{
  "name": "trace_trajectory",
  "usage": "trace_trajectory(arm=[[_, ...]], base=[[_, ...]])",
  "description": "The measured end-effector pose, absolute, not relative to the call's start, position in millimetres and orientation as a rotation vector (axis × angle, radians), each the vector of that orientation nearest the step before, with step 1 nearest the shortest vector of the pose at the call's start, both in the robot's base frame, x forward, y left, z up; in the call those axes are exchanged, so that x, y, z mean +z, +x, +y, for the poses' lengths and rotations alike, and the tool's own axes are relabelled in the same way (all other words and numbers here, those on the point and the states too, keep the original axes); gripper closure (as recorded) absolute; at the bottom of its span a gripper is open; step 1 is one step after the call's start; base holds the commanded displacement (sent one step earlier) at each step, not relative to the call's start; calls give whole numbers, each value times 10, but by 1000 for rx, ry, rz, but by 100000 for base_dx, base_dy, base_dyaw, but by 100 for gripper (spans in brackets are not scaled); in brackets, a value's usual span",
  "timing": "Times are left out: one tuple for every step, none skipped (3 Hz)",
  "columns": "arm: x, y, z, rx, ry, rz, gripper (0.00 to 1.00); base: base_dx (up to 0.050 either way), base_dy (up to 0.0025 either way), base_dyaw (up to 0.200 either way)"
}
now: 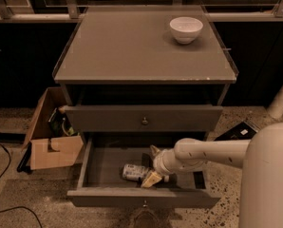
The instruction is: Place blue plastic bottle into middle drawer
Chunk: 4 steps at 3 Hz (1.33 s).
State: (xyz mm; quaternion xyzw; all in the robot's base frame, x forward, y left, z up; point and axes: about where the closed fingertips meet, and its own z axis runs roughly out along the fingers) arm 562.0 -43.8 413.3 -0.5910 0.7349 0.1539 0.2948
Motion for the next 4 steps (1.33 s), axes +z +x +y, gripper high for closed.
trace_trajectory(arm=[[4134, 5620, -438, 409, -1573, 1955, 0], [4294, 5572, -450, 390, -1551, 1913, 0], [4480, 5529, -460, 369, -1534, 1872, 0], [4539, 5515, -462, 364, -1527, 1860, 0]], base=[[0, 0, 0], [0, 0, 0], [0, 0, 0], [0, 0, 0]])
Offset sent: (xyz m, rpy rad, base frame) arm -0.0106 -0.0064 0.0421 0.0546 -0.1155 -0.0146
